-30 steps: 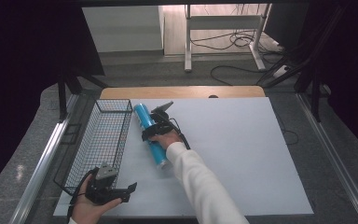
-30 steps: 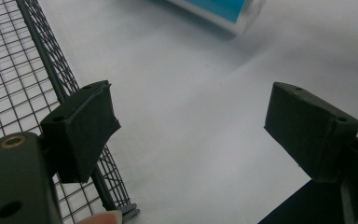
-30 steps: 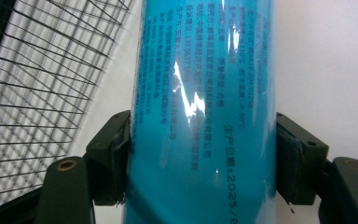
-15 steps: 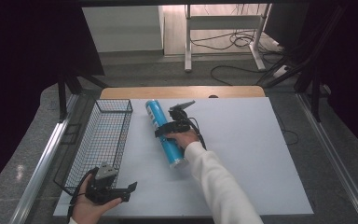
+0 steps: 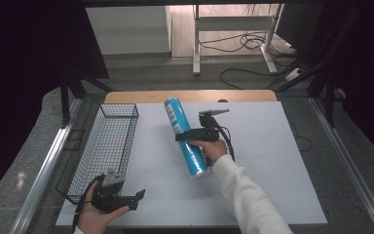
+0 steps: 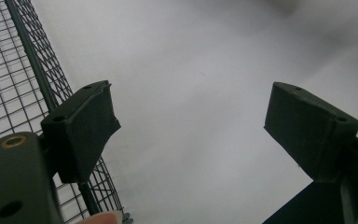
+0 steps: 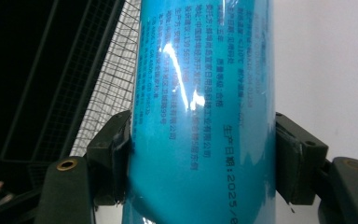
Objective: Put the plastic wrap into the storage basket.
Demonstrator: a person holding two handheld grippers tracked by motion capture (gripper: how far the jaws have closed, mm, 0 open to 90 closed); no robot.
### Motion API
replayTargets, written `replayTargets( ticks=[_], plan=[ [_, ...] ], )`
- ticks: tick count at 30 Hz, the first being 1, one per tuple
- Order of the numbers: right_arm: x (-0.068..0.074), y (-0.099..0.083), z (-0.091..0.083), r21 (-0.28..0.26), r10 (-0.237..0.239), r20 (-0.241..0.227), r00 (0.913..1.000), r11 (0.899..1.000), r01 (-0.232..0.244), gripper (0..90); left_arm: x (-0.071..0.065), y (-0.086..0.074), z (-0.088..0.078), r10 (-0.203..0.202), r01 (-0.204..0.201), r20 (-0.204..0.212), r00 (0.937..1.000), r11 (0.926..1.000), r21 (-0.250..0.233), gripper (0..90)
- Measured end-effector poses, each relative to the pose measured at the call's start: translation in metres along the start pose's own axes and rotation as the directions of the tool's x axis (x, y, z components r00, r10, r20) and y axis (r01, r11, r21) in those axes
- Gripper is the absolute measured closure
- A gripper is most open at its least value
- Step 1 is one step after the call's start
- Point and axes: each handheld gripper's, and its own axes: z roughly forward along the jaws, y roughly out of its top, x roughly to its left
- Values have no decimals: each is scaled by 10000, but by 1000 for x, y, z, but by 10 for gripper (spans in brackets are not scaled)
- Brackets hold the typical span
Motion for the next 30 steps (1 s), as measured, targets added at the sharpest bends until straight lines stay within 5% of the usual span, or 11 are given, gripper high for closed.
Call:
replayTargets(
  ticks=[12,30],
  plan=[
    [3,-22,-32,-513,-474,-465,9978,9977,450,313,-1,2,1,-67,67,72,10000,10000,-54,160],
    [12,-67,-75,-1283,-986,-1552,9830,9886,789,313,0,11,-2,-429,451,467,9980,9979,-469,160]
  ],
)
